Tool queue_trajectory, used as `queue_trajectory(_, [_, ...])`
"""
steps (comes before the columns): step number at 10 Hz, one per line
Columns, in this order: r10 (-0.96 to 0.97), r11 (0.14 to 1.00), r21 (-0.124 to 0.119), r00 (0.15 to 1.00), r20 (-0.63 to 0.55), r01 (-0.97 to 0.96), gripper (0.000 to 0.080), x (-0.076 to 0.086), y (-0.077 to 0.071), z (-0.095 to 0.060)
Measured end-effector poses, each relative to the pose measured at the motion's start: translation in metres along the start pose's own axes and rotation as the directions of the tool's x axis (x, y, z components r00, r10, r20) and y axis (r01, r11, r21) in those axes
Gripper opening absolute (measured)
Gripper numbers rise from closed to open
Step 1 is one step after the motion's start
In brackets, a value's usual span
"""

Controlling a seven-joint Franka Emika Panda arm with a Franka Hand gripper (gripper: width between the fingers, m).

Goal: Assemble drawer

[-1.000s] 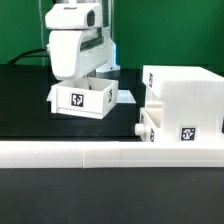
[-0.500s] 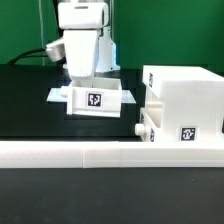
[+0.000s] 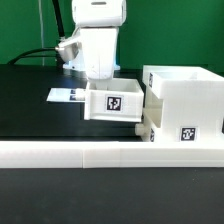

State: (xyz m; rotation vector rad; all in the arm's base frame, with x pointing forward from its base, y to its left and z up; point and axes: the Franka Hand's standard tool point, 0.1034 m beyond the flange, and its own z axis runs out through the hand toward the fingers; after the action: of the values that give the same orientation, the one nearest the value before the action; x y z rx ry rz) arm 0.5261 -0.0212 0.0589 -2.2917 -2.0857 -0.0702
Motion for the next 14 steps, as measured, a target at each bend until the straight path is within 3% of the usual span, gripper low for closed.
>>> queue_trajectory(2, [0.001,1.0,-0.003,1.0,-0.001,-0.001,0.0041,0.0,0.0,0.0])
queue_trajectory(3, [-0.003,1.0,-0.019,1.0,-0.002,0.003,0.0041,0.0,0.001,0.001])
queue_trajectory(5, [-0.011,1.0,-0.002,1.0,-0.002,0.011,0.0041,0.002,0.007,0.0])
queue_trajectory(9, [-0.014,1.0,-0.013,1.0,-0.007,0.014,0.0041,0.012,0.018,0.0])
queue_trajectory(10, [-0.013,1.0,-0.02,1.0,-0.008,0.013,0.0041,0.012,0.018,0.0])
queue_trajectory(11, [-0.012,0.999,-0.043,1.0,-0.01,0.012,0.0041,0.012,0.019,0.001])
queue_trajectory(14, [-0.013,0.999,-0.036,1.0,-0.01,0.012,0.0041,0.012,0.017,0.003])
